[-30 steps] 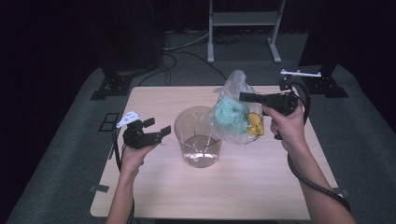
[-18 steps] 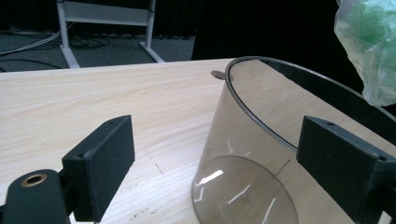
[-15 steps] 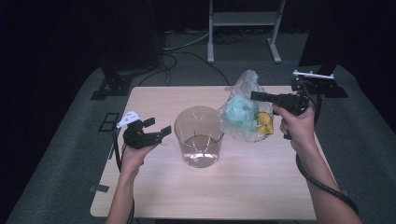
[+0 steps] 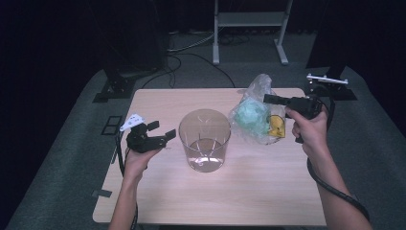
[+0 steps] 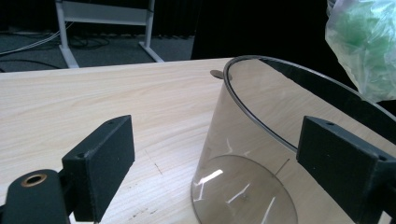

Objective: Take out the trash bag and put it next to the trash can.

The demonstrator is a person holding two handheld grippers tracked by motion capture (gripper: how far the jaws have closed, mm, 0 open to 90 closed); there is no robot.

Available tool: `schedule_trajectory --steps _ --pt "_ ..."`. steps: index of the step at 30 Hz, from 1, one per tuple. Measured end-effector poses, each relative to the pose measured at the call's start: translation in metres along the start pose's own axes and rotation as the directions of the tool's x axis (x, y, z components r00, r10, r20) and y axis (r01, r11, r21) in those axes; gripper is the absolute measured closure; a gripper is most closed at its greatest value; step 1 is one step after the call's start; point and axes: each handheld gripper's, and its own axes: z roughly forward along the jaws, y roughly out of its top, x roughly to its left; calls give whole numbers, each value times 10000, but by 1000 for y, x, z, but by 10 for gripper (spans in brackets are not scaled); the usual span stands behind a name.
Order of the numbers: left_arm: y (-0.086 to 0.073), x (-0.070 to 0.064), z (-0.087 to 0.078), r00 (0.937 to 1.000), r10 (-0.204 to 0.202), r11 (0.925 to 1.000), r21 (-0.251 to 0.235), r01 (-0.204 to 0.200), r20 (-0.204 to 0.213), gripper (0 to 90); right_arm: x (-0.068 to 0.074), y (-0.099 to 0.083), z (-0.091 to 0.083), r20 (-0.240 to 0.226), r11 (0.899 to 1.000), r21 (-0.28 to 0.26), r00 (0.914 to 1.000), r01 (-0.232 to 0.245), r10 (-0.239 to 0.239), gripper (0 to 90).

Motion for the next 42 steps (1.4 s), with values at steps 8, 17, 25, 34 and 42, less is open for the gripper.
schedule_trajectory --steps 8,17,25,34,42 --pt "0 -1 0 10000 41 10000 52 -41 -4 103 -12 -5 -6 244 9998 -36 9996 -172 173 899" --pt "0 0 0 10000 5 10000 -1 -5 -42 103 -33 -16 -4 488 9984 52 9973 -556 553 899" --pt "0 0 -1 10000 -33 10000 -8 33 -13 103 -47 -25 3 783 9974 156 9946 -698 684 899" --pt "0 0 -1 10000 -18 10000 -9 18 -12 103 -59 -34 15 1114 9958 379 9907 -830 783 899" --pt "1 0 -2 10000 -15 10000 -57 15 -12 103 -66 -42 27 1169 9942 547 9894 -930 861 899"
